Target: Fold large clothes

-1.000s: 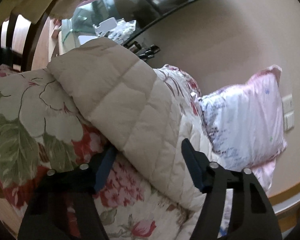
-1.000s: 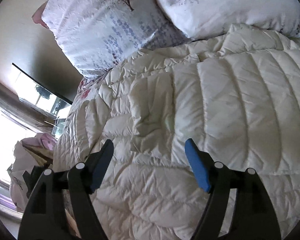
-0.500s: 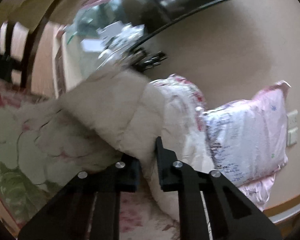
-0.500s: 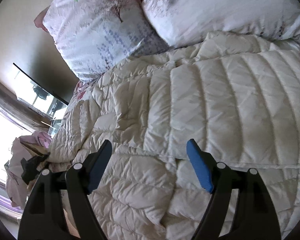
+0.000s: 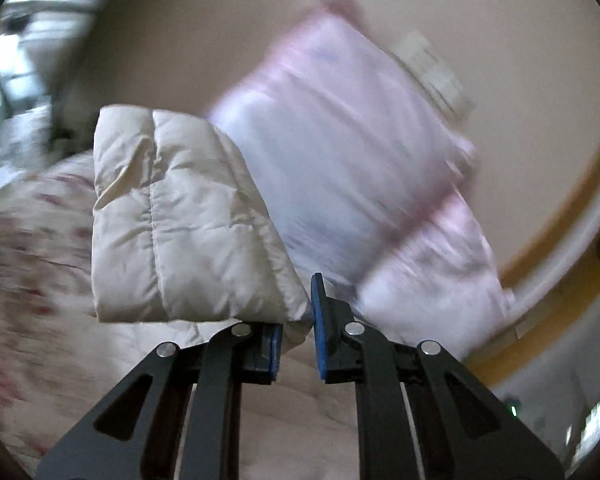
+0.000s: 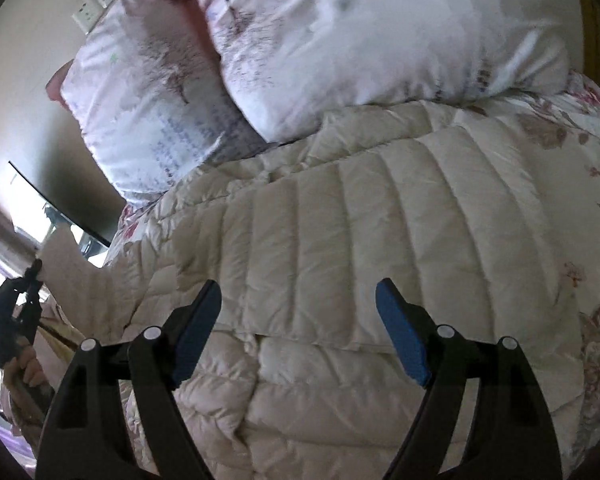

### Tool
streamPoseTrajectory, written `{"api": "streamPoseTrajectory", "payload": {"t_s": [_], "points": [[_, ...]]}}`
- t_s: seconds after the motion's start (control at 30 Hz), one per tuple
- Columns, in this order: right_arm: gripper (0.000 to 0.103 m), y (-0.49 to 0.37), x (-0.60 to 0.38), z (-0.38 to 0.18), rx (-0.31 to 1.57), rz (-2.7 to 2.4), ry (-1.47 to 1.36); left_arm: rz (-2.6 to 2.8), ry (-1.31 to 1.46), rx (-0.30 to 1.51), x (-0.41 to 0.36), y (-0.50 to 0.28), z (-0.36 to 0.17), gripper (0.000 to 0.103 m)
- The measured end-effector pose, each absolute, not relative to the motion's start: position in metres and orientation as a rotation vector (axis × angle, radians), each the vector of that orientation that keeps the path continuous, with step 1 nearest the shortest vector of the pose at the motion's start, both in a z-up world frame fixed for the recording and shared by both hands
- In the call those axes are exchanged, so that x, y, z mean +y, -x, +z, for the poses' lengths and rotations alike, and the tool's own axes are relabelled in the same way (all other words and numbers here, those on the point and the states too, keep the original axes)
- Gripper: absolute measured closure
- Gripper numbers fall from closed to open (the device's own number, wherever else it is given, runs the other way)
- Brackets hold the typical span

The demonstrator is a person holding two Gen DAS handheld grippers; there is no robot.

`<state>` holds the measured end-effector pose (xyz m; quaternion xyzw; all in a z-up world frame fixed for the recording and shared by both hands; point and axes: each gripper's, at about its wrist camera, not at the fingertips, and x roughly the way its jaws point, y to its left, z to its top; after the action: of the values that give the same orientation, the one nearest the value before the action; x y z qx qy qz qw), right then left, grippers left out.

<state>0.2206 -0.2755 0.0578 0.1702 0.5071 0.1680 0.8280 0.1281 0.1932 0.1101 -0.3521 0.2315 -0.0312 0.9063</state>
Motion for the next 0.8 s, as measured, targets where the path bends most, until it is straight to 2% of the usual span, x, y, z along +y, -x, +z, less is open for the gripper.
{"api": "streamPoseTrajectory", "payload": {"t_s": [0.3, 0.37, 0.43, 0.53, 0.6, 0.8], "points": [[0.023, -0.22, -0.299, 0.049, 1.078, 0.293, -0.391, -0.386, 0.486, 0.736, 0.026, -0.179, 0.074, 0.089], [0.023, -0.22, -0.302, 0.049, 1.076, 0.278, -0.393, -0.424, 0.396, 0.799, -0.004, -0.181, 0.061, 0.08], [0.023, -0.219, -0.302, 0.049, 1.075, 0.276, -0.393, -0.452, 0.324, 0.835, -0.023, -0.177, 0.052, 0.056], [0.023, -0.216, -0.298, 0.052, 1.069, 0.294, -0.378, -0.468, 0.3, 0.816, -0.021, -0.163, 0.054, 0.027], [0.023, -0.214, -0.29, 0.055, 1.059, 0.323, -0.353, -0.458, 0.307, 0.786, -0.007, -0.149, 0.059, 0.02], [0.023, -0.208, -0.251, 0.064, 1.022, 0.413, -0.22, -0.331, 0.322, 0.75, 0.047, -0.115, 0.06, 0.019]]}}
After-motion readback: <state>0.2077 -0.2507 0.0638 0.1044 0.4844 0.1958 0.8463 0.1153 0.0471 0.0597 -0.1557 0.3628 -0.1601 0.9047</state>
